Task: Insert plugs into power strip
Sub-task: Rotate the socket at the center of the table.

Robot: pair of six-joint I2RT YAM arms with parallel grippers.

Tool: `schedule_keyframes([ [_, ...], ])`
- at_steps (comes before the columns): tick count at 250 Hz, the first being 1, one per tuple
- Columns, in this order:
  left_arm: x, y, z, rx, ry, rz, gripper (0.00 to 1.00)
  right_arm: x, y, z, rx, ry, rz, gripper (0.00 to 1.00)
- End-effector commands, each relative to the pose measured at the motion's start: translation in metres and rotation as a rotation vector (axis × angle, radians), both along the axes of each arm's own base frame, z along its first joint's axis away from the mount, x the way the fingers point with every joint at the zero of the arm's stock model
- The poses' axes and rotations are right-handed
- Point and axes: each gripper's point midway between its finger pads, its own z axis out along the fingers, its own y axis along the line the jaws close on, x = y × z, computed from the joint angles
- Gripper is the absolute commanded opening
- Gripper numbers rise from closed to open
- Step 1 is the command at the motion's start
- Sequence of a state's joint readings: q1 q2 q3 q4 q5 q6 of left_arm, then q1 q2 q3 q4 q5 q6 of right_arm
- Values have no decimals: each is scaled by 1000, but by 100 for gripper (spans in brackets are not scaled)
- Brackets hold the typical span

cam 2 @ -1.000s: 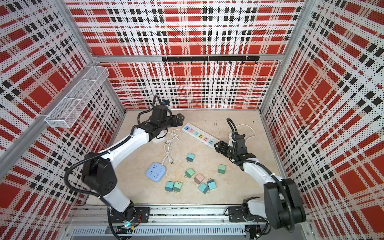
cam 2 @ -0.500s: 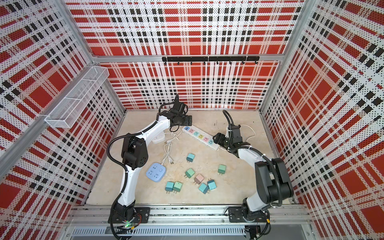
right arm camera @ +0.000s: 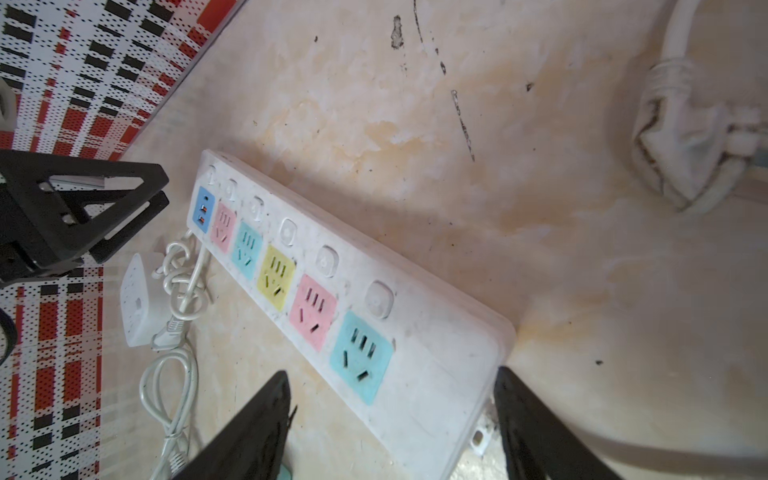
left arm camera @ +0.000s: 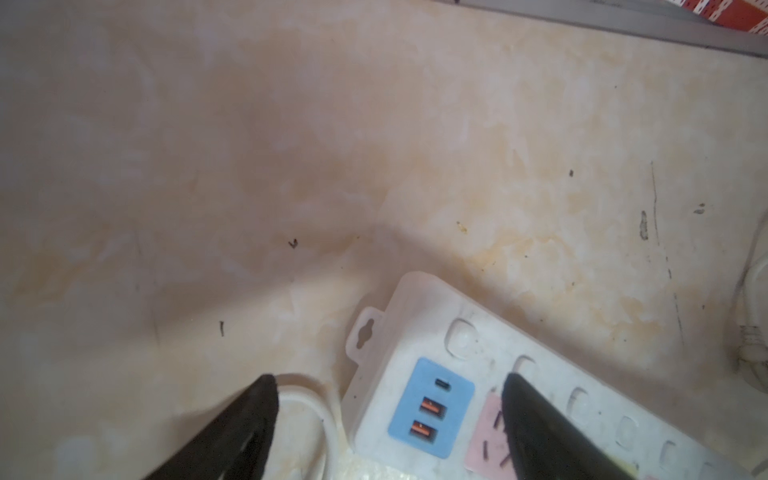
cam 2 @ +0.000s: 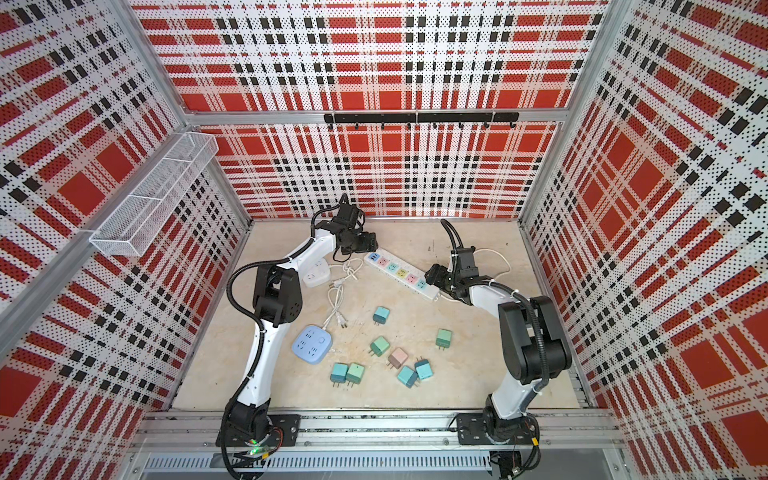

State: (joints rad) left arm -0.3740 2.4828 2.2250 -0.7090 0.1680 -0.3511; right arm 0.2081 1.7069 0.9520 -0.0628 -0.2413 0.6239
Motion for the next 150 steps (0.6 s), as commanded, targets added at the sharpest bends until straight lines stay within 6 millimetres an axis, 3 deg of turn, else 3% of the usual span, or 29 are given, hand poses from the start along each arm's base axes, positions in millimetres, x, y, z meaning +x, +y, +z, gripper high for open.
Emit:
schedule_keyframes([
  [1,-7,-23,-3,-55,28,-65,85,7,1,-1,-3,-15,-4,78],
  [94,-26,-48,-11,-62,59,-139,83,1,3,-18,13,16,-5,77],
  [150,-51,-61,-1,-50,53,-179,83,3,2,-20,8,24,-9,74],
])
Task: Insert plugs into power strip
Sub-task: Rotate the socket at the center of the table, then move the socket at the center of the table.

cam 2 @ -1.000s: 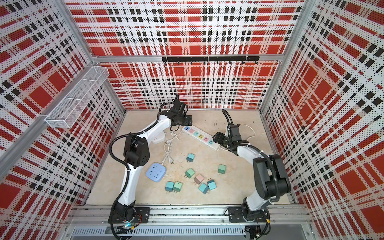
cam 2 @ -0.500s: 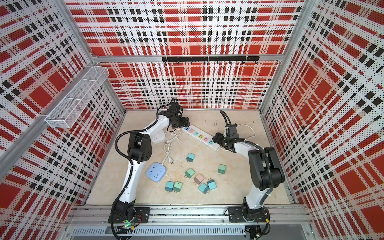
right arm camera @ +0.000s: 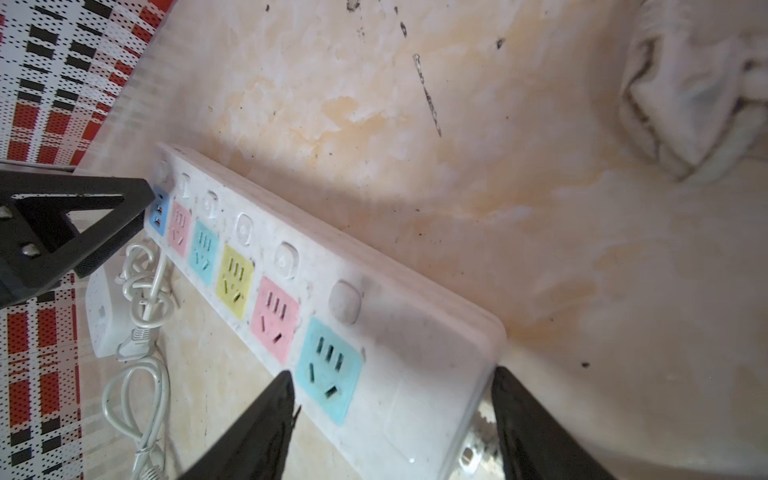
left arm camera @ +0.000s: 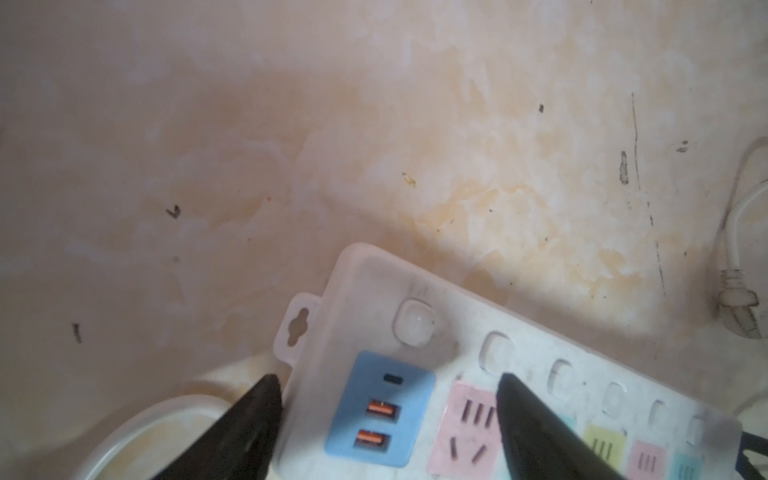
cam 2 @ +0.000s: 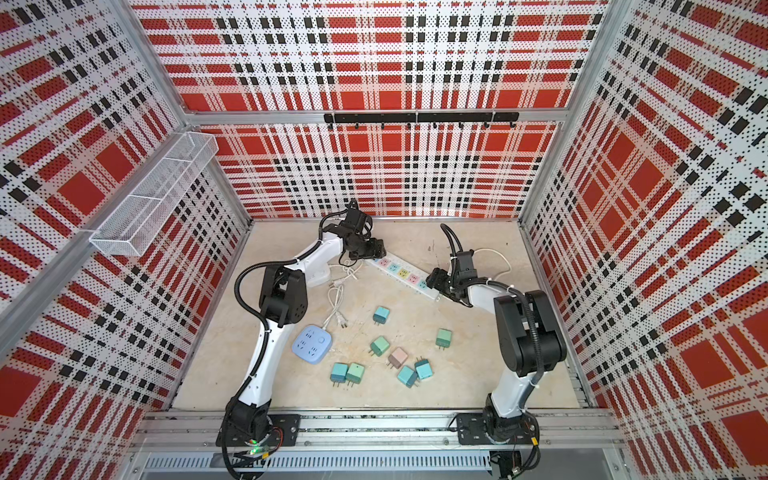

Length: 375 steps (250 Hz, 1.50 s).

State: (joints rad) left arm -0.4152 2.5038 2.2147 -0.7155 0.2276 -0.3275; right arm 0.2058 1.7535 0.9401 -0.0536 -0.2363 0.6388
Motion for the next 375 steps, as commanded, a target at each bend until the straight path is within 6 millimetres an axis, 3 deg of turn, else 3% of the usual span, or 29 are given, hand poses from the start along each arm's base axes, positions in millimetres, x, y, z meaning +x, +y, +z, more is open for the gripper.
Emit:
schedule_keyframes([
  [1,-32,-31,15,-30,9,-85,82,7,5,3,12,-30,7,74],
  [121,-107,-52,40,-132,-60,-122,82,8,-1,9,-20,-35,-8,74],
  [219,-163,-38,59,-154,-174,-84,83,3,-11,23,-77,-60,-20,78],
  [274,-161,-20,95,-126,-259,-50,85,5,-20,45,-123,-97,-43,80],
  [320,-136,-13,118,-106,-297,-31,85,10,-25,61,-152,-120,-54,81],
  [346,-119,-14,121,-93,-299,-28,85,13,-23,63,-153,-113,-44,80],
  [375,-102,-21,106,-68,-264,-35,85,19,-21,62,-157,-105,-38,79],
])
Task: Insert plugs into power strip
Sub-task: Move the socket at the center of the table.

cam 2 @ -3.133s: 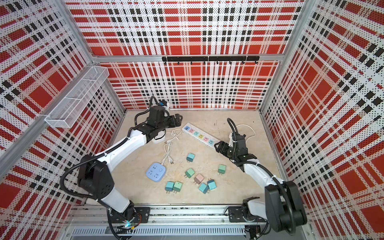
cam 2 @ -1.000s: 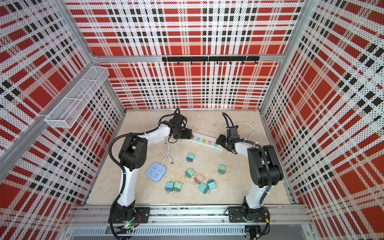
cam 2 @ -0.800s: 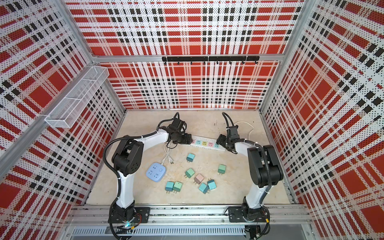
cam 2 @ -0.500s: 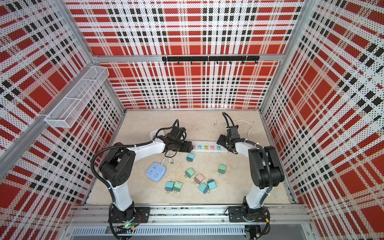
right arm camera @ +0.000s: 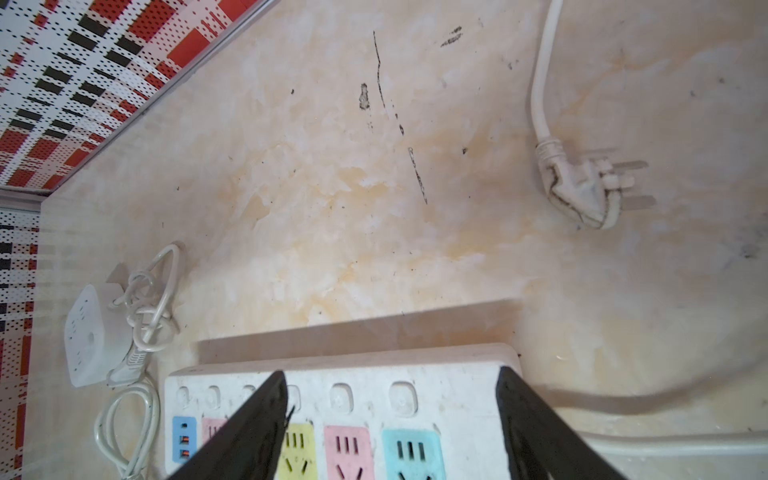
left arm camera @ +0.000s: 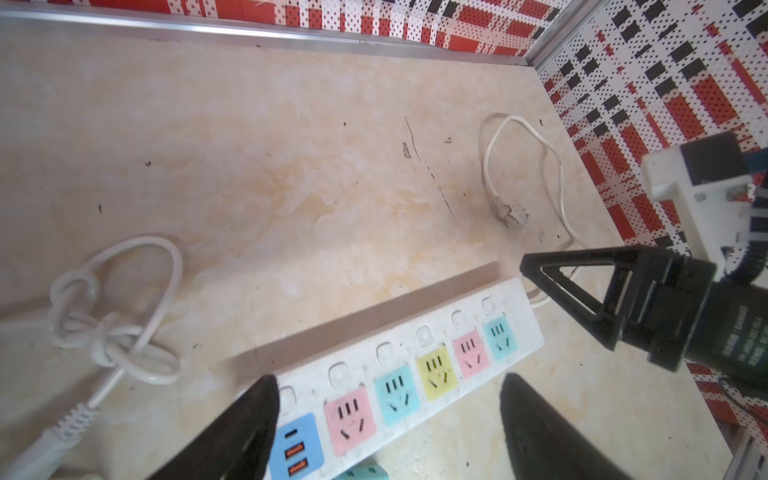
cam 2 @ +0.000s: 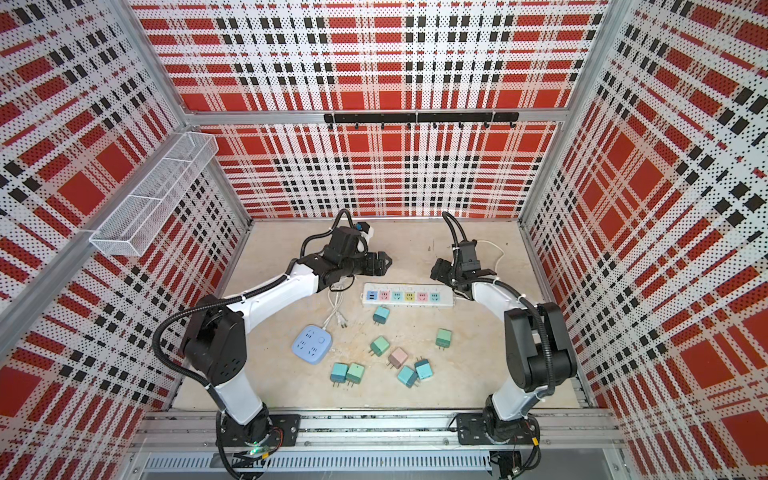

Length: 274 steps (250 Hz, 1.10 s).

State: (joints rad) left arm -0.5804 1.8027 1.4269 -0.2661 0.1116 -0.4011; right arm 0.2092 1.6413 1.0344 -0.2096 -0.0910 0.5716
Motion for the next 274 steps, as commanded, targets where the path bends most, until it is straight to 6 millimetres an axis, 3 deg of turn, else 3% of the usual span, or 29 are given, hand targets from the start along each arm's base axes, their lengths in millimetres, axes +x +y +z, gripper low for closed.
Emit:
schedule_keyframes([
  [1,14,0,-30,69,60,3,85,9,1,7,-21,-13,6,79],
  [41,31,-14,-64,108,115,-12,85,18,6,0,-28,30,25,77],
  [103,37,-12,-117,184,195,0,85,21,14,-32,-80,117,51,75],
  [171,17,-7,-128,200,205,-16,85,8,26,-61,-99,171,72,75],
  [274,-34,8,-145,168,211,-2,85,-28,42,-74,-136,180,94,74],
])
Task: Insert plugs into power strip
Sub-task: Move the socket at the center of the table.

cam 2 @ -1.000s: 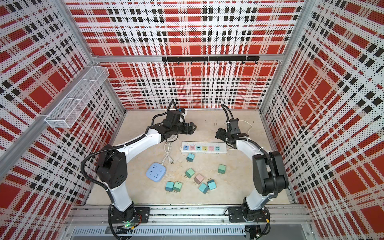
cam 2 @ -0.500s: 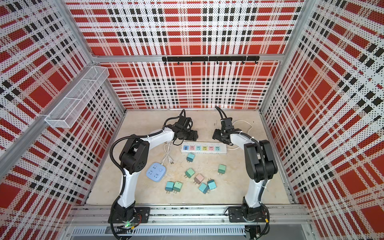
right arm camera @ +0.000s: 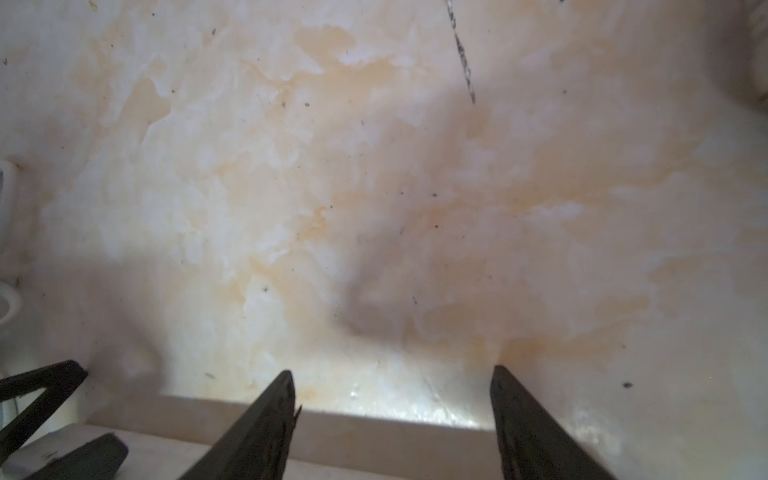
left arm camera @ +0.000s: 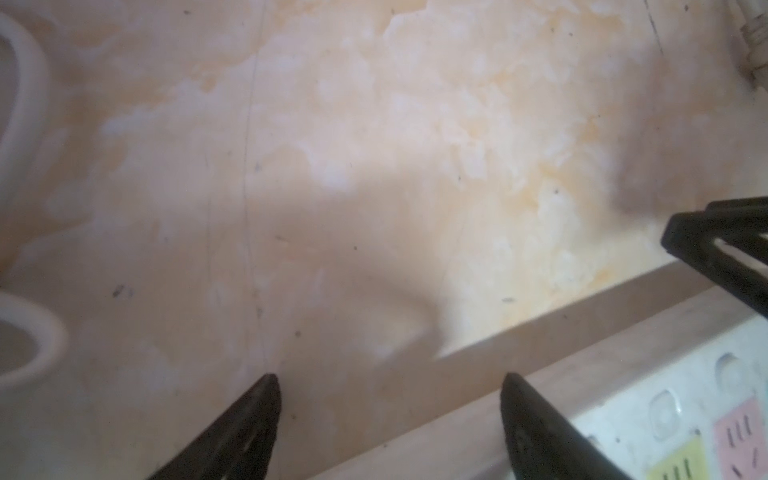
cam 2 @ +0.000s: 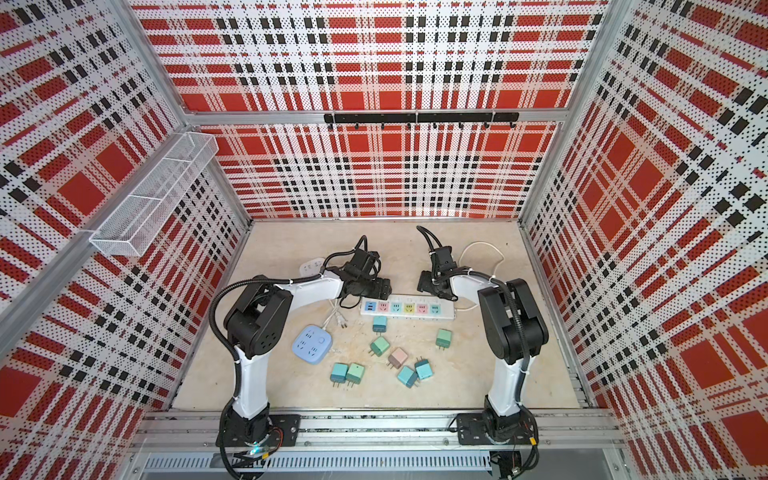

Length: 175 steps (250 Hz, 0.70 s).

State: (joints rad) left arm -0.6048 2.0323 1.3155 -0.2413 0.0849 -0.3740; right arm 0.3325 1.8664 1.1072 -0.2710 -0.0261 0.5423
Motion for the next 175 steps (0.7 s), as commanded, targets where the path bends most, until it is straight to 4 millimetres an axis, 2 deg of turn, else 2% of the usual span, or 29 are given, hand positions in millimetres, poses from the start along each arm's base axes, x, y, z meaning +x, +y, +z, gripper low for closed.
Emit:
schedule_keyframes([
  [1,-9,2,11,-36,-30,25,85,-16,1,4,-15,-8,-11,74],
  [53,-29,10,20,-65,-48,47,85,-34,-6,15,-13,-59,-44,75],
  [90,-38,14,37,-92,-72,53,85,-40,-15,44,-29,-106,-58,76],
  [114,-44,20,62,-116,-119,57,85,-51,-25,70,-44,-156,-80,77],
  [136,-55,30,93,-139,-189,69,86,-72,-38,91,-81,-197,-105,78],
  [151,-66,41,114,-155,-247,79,86,-91,-46,99,-97,-214,-123,78],
  [175,-91,65,148,-171,-364,104,89,-122,-48,104,-80,-249,-114,79],
])
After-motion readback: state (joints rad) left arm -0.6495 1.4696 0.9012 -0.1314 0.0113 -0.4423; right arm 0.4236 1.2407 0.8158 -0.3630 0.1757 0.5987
